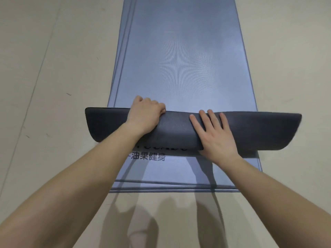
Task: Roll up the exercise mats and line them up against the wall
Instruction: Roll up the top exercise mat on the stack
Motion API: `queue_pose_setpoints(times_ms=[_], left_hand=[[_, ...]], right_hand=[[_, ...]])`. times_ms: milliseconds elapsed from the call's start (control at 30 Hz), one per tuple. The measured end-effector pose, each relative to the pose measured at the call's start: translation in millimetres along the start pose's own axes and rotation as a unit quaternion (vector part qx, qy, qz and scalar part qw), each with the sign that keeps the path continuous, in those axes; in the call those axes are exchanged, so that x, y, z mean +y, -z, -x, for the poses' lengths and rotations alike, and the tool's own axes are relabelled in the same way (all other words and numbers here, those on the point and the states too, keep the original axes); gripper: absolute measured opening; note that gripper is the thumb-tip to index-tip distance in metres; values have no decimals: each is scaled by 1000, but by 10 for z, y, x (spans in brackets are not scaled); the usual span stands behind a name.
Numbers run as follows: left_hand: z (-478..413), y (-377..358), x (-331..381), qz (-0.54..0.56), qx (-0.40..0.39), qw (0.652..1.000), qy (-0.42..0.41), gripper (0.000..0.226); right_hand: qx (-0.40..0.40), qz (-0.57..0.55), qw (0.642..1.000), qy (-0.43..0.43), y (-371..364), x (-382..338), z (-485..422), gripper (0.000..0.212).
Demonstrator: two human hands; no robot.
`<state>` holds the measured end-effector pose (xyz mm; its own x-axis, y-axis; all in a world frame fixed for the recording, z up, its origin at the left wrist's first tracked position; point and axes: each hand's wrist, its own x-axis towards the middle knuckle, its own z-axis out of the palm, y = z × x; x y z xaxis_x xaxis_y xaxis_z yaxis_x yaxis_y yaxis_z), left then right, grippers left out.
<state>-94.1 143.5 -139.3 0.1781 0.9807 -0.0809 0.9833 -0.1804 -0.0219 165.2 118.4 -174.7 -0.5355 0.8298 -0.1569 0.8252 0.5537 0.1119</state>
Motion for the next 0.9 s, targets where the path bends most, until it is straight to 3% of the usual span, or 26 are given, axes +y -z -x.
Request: queue_pose_setpoints(times_ms=[67,100,200,267,367,500,700,800,900], left_hand=[[197,-114,152,-13,148,989,-14,27],[309,-186,250,0,152,988,-28,48],[593,-410,475,-68,-69,995,-38,119],[598,-550,489,-91,-108,990,-11,131],[358,-597,412,-89,-64,994,-10,124],[126,-530,302,-73,-112,990,-37,113],[112,-336,294,-18,-179,984,-12,72],[177,-93,319,21,-257,966,-26,71],[235,193,408,92,-369,924,-47,67]], right_hand=[[-42,-6,999,29,48,95,-191,126],[-63,-11,997,42,60,131,-259,125],[-117,-66,990,50,68,227,-437,123],[-145,-87,985,45,101,253,-531,123],[-92,-22,995,6,98,227,-454,131],[-95,19,995,-17,-45,208,-176,145],[-142,-76,987,19,53,317,-388,86],[-198,-79,977,30,347,344,-207,72],[-300,-125,945,30,624,406,-17,68]])
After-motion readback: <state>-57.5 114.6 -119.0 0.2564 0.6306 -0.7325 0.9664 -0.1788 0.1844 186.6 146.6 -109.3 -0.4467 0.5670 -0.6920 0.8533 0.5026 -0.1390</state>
